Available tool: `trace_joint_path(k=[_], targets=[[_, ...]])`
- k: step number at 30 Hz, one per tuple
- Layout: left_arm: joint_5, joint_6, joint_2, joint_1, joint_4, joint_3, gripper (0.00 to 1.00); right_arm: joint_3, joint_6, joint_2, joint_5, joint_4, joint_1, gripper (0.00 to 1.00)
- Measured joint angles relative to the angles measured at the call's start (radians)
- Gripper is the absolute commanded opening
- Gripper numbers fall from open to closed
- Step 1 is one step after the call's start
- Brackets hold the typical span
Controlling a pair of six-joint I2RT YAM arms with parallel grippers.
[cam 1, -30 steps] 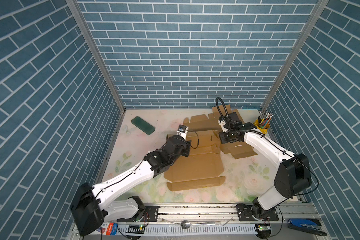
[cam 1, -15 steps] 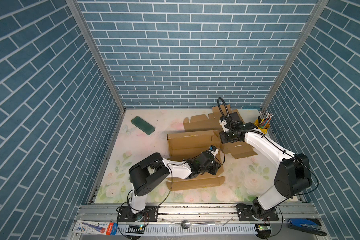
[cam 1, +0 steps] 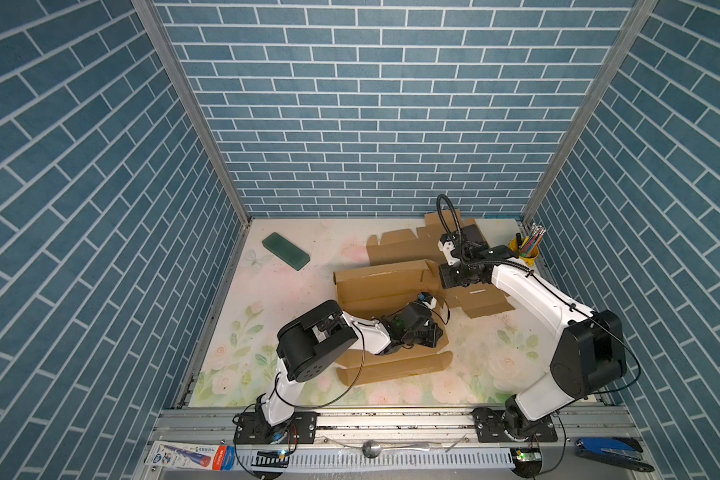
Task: Fold the paper box
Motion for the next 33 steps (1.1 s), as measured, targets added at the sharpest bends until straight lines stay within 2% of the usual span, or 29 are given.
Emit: trace_joint_path(k=[5,11,17,21,26,33], targets=[[0.001,-0.005,0.000,0.002,0.008,-0.001,0.20,-0.062,0.059,-0.055,-0.011,0.016,0.013,0.00],[0.001,-0.008,0.000,0.008,0.028,-0.014,0.22,-0.150,0.118,-0.089,0.053,0.094,0.067,0.00],[-0.001,0.027,-0.061,0.022,-0.016,-0.041,0.36,-0.173,0.121,-0.097,0.118,0.118,0.077,0.00],[-0.006,0.082,-0.217,0.048,-0.104,-0.087,0.41,-0.178,0.121,-0.097,0.142,0.127,0.076,0.00],[-0.013,0.186,-0.470,0.105,-0.241,-0.134,0.42,-0.179,0.121,-0.097,0.153,0.130,0.076,0.00],[-0.051,0.344,-0.799,0.294,-0.577,-0.168,0.46,-0.179,0.121,-0.097,0.158,0.131,0.077,0.00]])
